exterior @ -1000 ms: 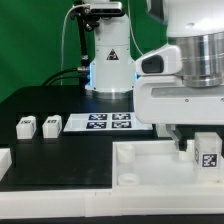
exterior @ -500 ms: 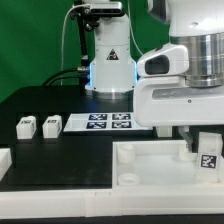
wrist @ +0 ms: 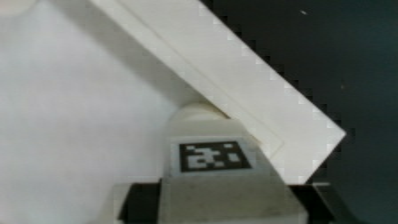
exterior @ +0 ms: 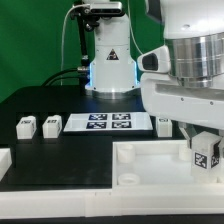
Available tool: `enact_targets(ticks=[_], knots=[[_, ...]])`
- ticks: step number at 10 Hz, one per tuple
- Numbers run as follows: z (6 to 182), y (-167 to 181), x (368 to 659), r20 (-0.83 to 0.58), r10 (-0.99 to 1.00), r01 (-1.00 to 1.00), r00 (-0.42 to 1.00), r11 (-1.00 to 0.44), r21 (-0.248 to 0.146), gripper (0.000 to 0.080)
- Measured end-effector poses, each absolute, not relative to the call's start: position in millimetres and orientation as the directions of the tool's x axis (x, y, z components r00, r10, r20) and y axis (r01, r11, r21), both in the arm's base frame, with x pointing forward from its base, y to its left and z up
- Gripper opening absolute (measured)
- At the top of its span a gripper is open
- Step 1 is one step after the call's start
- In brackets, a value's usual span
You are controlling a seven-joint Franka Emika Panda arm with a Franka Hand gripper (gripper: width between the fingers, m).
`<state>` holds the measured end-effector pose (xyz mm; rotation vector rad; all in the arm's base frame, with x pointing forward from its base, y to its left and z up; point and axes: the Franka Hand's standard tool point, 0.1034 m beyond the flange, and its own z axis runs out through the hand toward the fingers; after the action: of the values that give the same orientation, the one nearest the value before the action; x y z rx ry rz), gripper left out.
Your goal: Assemble one leg
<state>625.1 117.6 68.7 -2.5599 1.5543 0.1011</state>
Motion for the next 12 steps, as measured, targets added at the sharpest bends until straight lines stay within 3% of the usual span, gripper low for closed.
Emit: enact_targets(ticks=[2,4,5,6,7,8,10,12], knots=[[68.3,118.0,626.6,-0.224,-0.968,-0.993,0.116,-0.106,-0.057,0.0294],[68.6,121.5,626.6,-0.241,-0.968,-0.997,-0.067,0.074,-0.018,0.0294],[68.6,121.3,626.6,-0.240,-0.970,-0.999,-0.040,0.047,-0.024,0.0294],[68.6,121.5,626.6,-0.240,-0.971,-0.999,-0.015,0.023,-0.030,0.0374],[68.6,121.8,626.4,-0.238,-0.971,-0.999,-0.001,0.009,-0.033,0.0512],[68.4,122.0,626.0,-0.227,-0.963,-0.989,0.146,-0.134,-0.064,0.0620],[68.4,122.1,626.0,-0.172,-0.878,-0.894,0.447,-0.432,-0.119,0.0640],[68.2,120.9,626.2,-0.152,-0.804,-0.818,0.574,-0.557,-0.143,0.0648]])
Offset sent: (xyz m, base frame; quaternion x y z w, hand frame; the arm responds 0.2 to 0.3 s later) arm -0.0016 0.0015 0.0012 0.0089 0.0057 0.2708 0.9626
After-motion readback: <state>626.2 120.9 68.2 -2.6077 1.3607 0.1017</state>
